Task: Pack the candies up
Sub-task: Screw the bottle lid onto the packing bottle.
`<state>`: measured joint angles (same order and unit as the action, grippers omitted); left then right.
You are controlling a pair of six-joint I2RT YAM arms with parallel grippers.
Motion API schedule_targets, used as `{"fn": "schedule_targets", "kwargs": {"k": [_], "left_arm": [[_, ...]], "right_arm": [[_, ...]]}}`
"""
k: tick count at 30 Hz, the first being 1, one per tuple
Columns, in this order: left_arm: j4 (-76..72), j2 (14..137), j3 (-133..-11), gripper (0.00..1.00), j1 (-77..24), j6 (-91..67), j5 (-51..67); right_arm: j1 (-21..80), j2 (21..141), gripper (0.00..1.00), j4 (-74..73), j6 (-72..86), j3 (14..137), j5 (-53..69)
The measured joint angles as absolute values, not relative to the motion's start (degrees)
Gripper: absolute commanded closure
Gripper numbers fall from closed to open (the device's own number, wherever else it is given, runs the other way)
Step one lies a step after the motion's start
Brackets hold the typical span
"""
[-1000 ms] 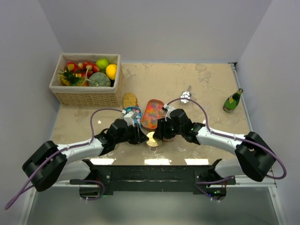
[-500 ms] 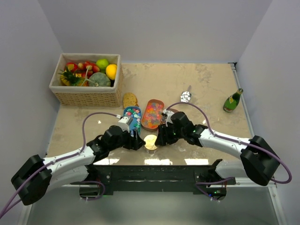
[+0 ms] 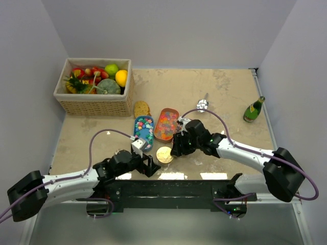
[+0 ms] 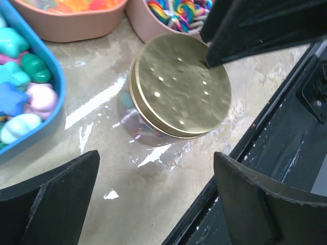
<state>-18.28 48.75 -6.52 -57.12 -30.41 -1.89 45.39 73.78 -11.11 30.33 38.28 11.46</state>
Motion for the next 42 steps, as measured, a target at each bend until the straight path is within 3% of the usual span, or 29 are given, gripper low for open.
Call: {"fn": "schedule_targets", "kwargs": {"k": [9, 18, 32, 42], "left_arm": [[-27.66, 53.93, -6.39, 0.0, -67.05, -27.59, -14.28], [-42.89, 75.53, -6.2, 0.02, -79.53, -22.09, -28.05], [-60.93, 88.66, -6.22, 0.0, -81.52, -18.79, -39.48], [-71.26, 97.86, -6.39, 0.0, -81.52, -15.7, -39.18]], "right_arm": [[45.39, 73.93, 0.48, -11.14, 30.41, 38.48, 11.53], [45.39, 73.93, 0.5, -11.16, 30.46, 38.57, 13.02], [45.39, 74.43, 0.52, -11.03, 30.55, 38.57, 14.55], [45.39, 76.12, 0.37, -9.39, 30.65, 38.57, 16.03]]}}
